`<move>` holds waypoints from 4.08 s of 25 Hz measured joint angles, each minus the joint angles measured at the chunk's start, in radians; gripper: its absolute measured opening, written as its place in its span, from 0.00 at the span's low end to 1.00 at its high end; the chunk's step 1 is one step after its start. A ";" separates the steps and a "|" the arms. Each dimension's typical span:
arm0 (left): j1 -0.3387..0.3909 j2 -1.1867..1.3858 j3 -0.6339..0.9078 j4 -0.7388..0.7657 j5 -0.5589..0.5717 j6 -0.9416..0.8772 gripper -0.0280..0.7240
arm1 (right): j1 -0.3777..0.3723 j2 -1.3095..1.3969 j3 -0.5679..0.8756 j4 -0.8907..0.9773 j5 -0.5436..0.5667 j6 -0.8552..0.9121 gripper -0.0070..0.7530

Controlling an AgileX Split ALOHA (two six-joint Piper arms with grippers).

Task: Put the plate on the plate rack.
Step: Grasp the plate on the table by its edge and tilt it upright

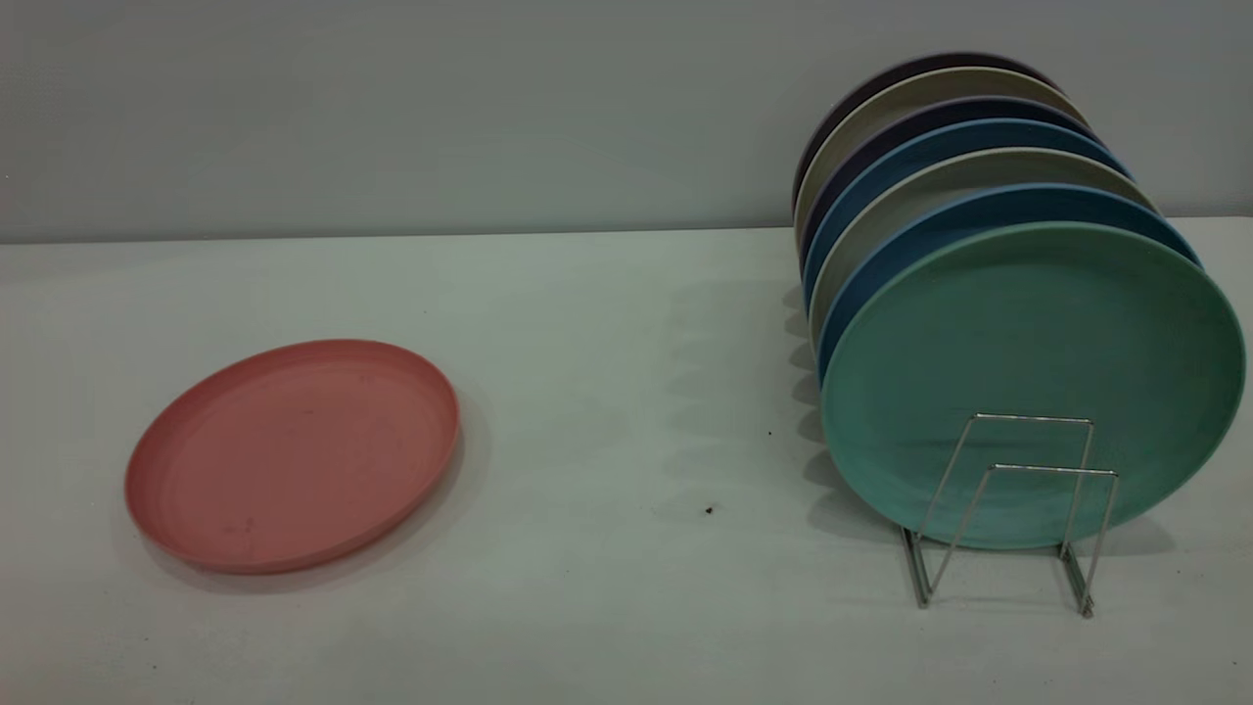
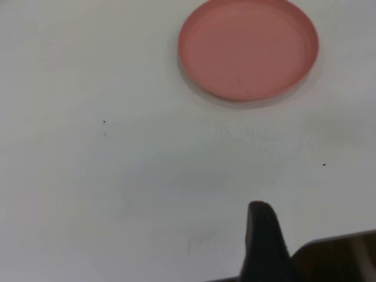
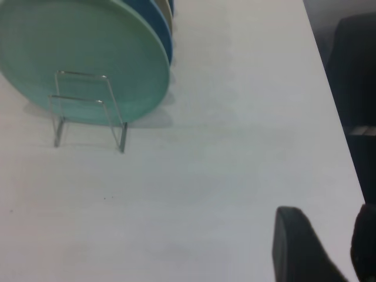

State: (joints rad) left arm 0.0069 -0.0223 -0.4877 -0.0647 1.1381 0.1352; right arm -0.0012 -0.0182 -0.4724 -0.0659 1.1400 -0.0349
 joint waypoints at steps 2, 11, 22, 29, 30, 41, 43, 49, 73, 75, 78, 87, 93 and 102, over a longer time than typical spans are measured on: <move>0.000 0.000 0.000 0.000 0.000 0.000 0.70 | 0.000 0.000 0.000 0.000 0.000 0.000 0.33; 0.000 0.000 0.000 0.000 0.000 0.000 0.70 | 0.000 0.000 0.000 0.000 0.000 0.001 0.33; -0.047 0.000 0.000 0.000 0.000 0.000 0.70 | 0.002 0.000 0.000 0.000 0.000 0.001 0.33; -0.125 0.000 0.000 0.000 0.000 0.000 0.70 | 0.070 0.000 0.000 0.007 0.000 0.001 0.33; -0.135 0.000 0.000 0.000 0.000 -0.002 0.70 | 0.093 0.000 0.000 0.012 0.000 0.001 0.33; -0.151 0.120 0.000 0.032 -0.006 -0.146 0.70 | 0.311 0.034 0.000 -0.046 -0.007 0.001 0.33; -0.151 0.189 -0.003 0.052 -0.022 -0.154 0.70 | 0.322 0.078 -0.001 -0.081 -0.021 0.001 0.33; -0.151 0.386 -0.040 0.194 -0.229 -0.208 0.70 | 0.322 0.231 -0.034 -0.139 -0.138 0.003 0.33; -0.130 1.237 -0.060 0.694 -0.892 -0.953 0.70 | 0.322 0.860 -0.192 0.066 -0.423 -0.018 0.33; -0.129 1.272 -0.060 0.694 -0.920 -0.988 0.70 | 0.322 0.875 -0.193 0.076 -0.430 -0.020 0.33; -0.120 1.296 -0.061 0.694 -0.959 -1.040 0.70 | 0.322 0.889 -0.198 0.084 -0.443 -0.020 0.33; -0.120 1.325 -0.078 1.040 -0.923 -0.916 0.70 | 0.322 0.895 -0.198 0.092 -0.464 -0.021 0.33; -0.120 1.325 -0.138 1.204 -0.590 -0.955 0.70 | 0.322 0.895 -0.198 0.100 -0.462 -0.021 0.33; -0.120 1.316 -0.216 0.771 -0.354 -0.911 0.70 | 0.322 0.895 -0.198 0.142 -0.457 -0.054 0.33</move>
State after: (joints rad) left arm -0.1136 1.2940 -0.7036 0.7060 0.7840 -0.7754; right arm 0.3205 0.8767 -0.6705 0.0762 0.6828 -0.0887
